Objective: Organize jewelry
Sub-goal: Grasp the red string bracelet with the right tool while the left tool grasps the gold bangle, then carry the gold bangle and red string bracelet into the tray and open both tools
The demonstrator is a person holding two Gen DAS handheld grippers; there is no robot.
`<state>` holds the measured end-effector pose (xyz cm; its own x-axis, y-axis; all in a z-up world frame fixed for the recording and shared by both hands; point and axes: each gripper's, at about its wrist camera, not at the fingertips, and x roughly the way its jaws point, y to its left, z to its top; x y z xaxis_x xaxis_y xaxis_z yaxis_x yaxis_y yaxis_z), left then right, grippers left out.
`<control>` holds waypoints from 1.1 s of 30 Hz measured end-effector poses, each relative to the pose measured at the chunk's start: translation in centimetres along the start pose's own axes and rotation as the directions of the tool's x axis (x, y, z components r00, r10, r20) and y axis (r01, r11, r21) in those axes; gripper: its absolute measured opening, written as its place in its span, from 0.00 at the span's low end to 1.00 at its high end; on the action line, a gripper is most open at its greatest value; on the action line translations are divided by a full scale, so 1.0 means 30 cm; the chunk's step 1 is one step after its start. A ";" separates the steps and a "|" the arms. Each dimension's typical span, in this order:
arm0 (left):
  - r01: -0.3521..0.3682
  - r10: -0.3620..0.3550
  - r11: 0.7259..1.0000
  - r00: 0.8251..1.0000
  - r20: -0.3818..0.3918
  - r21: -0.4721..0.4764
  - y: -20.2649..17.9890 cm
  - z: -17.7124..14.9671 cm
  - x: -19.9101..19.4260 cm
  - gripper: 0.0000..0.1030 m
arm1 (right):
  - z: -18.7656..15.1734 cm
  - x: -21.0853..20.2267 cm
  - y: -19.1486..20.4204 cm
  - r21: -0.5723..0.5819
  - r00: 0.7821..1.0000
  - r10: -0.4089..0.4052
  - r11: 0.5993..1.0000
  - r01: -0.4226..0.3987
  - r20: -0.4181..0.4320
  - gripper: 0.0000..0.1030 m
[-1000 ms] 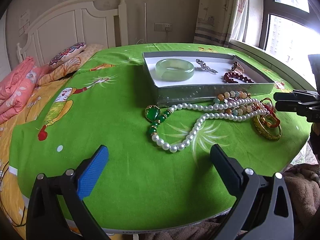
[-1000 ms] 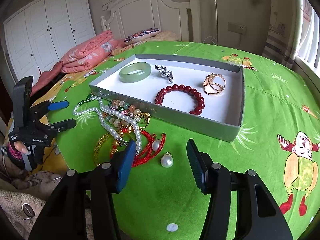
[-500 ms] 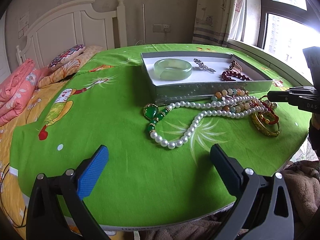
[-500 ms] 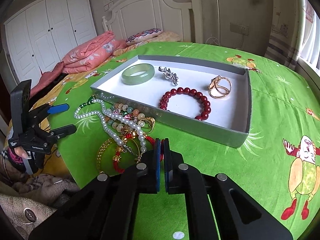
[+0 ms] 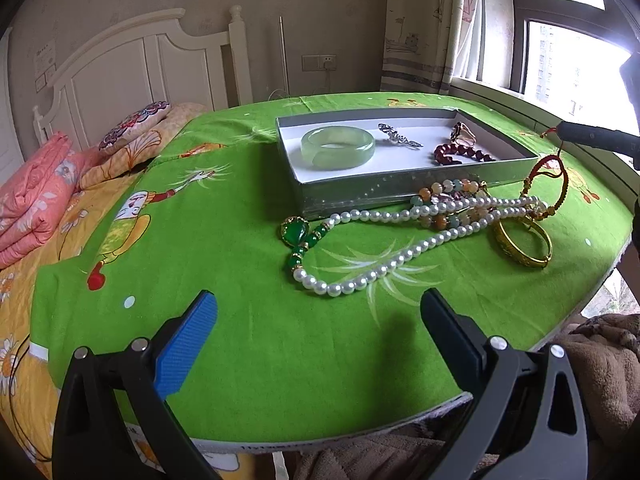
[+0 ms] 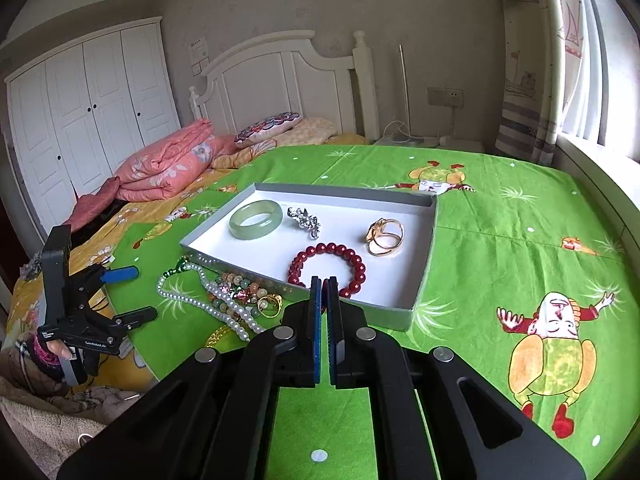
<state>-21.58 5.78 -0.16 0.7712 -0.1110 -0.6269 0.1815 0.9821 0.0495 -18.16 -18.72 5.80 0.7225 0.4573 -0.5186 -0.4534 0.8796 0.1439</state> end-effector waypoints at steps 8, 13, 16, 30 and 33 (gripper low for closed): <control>0.267 -0.267 0.959 0.964 -0.011 0.093 -0.155 0.083 -0.036 0.97 | -0.002 -0.029 -0.044 0.026 1.000 -0.018 1.000 0.018 0.013 0.03; 0.407 -0.394 0.896 0.913 -0.105 0.178 -0.308 0.104 0.032 0.77 | -0.015 -0.012 -0.041 0.029 1.000 -0.005 1.000 0.005 0.001 0.03; 0.414 -0.385 0.882 0.909 -0.161 0.225 -0.384 0.103 0.088 0.74 | -0.020 -0.009 -0.041 0.033 1.000 0.003 0.999 -0.003 0.000 0.03; 0.408 -0.374 0.882 0.910 -0.176 0.236 -0.458 0.154 0.145 0.56 | -0.016 -0.047 -0.045 0.039 0.999 0.026 0.999 -0.028 0.038 0.03; 0.421 -0.388 0.870 0.906 -0.170 0.257 -0.468 0.144 0.112 0.56 | -0.010 -0.057 -0.040 0.036 0.999 0.027 0.999 -0.028 0.047 0.04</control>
<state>-18.90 -9.05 0.41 0.5242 -0.4556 -0.7195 0.6394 0.7686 -0.0208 -19.01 -20.58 6.26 0.7340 0.4863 -0.4741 -0.4546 0.8704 0.1890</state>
